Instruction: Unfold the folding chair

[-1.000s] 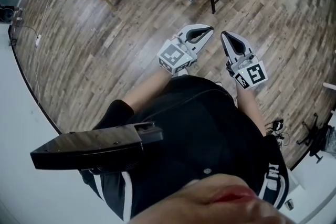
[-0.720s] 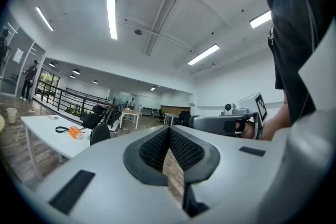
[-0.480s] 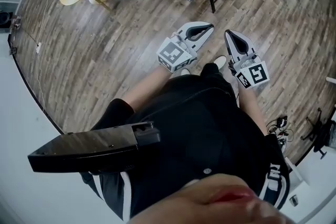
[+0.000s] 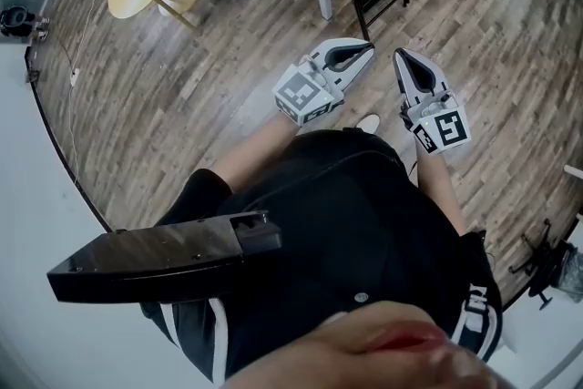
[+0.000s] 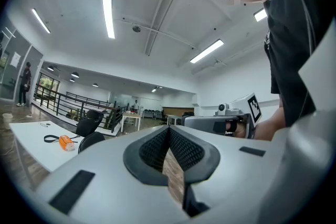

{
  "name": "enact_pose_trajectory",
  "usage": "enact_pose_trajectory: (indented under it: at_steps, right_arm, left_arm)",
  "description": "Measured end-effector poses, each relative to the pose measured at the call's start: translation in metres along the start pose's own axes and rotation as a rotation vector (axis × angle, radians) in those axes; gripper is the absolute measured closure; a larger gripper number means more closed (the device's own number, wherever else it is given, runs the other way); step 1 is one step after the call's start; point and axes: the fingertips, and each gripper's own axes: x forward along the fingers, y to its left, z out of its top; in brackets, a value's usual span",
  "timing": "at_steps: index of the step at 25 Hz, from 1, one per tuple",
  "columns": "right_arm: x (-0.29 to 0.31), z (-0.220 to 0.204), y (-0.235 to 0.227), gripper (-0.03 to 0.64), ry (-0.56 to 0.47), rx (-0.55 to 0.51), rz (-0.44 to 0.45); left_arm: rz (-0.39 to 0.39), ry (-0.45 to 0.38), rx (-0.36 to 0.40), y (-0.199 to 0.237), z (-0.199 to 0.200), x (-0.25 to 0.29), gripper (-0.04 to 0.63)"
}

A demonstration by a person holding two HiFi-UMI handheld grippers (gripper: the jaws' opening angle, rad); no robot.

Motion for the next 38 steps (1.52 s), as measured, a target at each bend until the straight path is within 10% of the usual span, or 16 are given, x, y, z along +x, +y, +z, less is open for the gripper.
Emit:
enact_pose_trajectory:
  at_steps: [22,38]
  right_arm:
    - [0.035,-0.008,-0.141,0.609,-0.014,0.06,0.062]
    - [0.226,-0.026,-0.235,0.609,0.053,0.014,-0.052]
  left_arm:
    - [0.13,0.024,-0.005,0.079,-0.01,0.117,0.591]
    - [0.065,-0.011,-0.052,0.298,-0.008,0.158,0.591]
